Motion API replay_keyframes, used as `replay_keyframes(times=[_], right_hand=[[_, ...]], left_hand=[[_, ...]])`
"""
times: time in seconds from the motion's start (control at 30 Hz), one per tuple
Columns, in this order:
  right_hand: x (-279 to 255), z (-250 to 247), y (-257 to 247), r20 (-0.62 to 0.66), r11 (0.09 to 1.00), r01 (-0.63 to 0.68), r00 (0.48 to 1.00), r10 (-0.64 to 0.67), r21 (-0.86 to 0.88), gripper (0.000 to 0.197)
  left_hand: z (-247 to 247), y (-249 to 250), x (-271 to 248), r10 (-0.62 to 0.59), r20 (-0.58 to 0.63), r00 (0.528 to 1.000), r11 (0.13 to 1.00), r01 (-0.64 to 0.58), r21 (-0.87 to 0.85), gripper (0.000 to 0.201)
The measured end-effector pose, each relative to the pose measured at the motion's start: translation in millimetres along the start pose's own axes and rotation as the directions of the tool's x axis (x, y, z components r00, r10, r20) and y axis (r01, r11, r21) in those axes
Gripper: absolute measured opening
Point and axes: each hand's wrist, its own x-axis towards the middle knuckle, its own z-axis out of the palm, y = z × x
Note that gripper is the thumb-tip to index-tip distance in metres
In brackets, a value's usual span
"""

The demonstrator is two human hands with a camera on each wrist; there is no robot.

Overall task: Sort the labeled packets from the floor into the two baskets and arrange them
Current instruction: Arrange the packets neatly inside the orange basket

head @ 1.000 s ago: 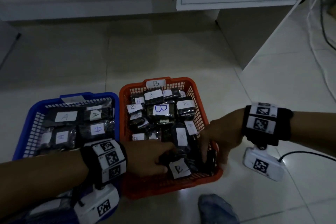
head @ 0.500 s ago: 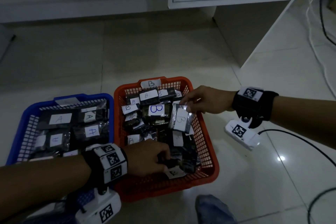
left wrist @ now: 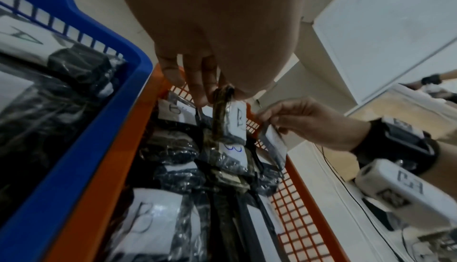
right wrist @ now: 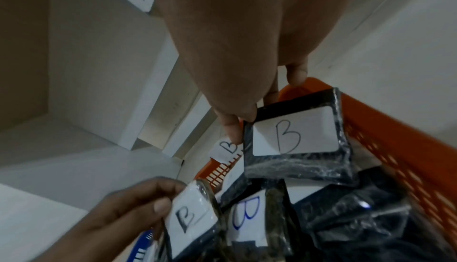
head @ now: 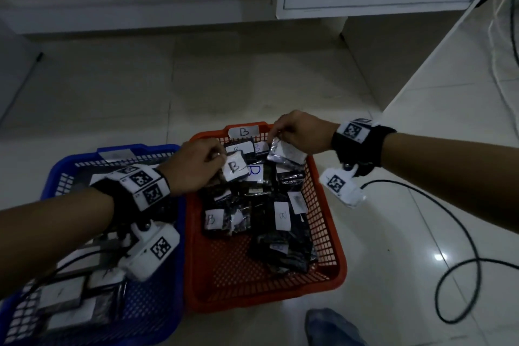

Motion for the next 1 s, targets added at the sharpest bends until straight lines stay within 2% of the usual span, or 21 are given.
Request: replay_keyframes(times=[0.1,0.13,0.17,0.23,0.27,0.37,0.5,0.57,0.7,0.8,1.0], right_hand=[[8.4,13.8,-3.2,-0.139,0.984,-0.002,0.990,-0.023,-0.178,0.013],[6.9,15.8,-4.0,-0.161,0.970,-0.013,0.987,-0.027,-0.241,0.017],[3.7,16.9,-4.3,-0.141,0.945,-0.032,0.990,-0.015,-0.325,0.029],[-3.5,18.8,-2.8,-0.062,0.863,-0.029,0.998,-0.003,-0.505,0.049],[-7.2,19.9,-1.7,-0.035,0.834,-0.013,0.999,-0.007,-0.552,0.051],[-11.8,23.4,5.6,-0.026,0.865,0.002,1.000,-0.017,-0.502,0.047],[-10.4,24.7,7.7,-0.040,0.909,0.007,0.999,-0.026,-0.416,0.041],[-8.5,25.7,7.8,-0.029,0.916,0.001,0.999,-0.013,-0.400,0.042],[-6.7,27.4,7.2,-0.013,0.920,-0.008,1.000,0.003,-0.392,0.042],[-8.5,26.4,8.3,-0.055,0.942,0.050,0.996,-0.072,-0.331,0.041],[-5.8,34.8,16.4,0.042,0.920,0.143,0.990,-0.137,-0.364,0.036]], left_hand=[[4.4,0.2,8.0,0.014,-0.003,1.000,1.000,-0.014,0.010,0.022],[6.1,0.0,10.2,0.023,-0.010,1.000,1.000,-0.023,0.022,0.022],[7.8,-0.7,12.2,0.031,-0.018,0.999,0.999,-0.031,0.034,0.022],[9.1,-2.1,14.1,0.034,-0.032,0.999,0.999,-0.033,0.038,0.020],[9.4,-3.5,14.5,0.035,-0.040,0.999,0.999,-0.033,0.044,0.021],[10.8,-8.3,13.1,0.046,-0.032,0.998,0.995,-0.043,0.086,0.027],[15.2,-15.4,10.2,0.082,0.094,0.992,0.981,-0.097,0.169,0.054],[17.3,-17.1,9.9,0.097,0.123,0.988,0.973,-0.120,0.198,0.060],[20.0,-15.8,10.1,0.111,0.084,0.990,0.955,-0.130,0.267,0.051],[15.8,-13.8,9.7,0.112,0.070,0.991,0.951,-0.127,0.282,0.050],[2.7,-21.3,-1.8,0.083,0.036,0.996,0.974,-0.088,0.207,0.049]])
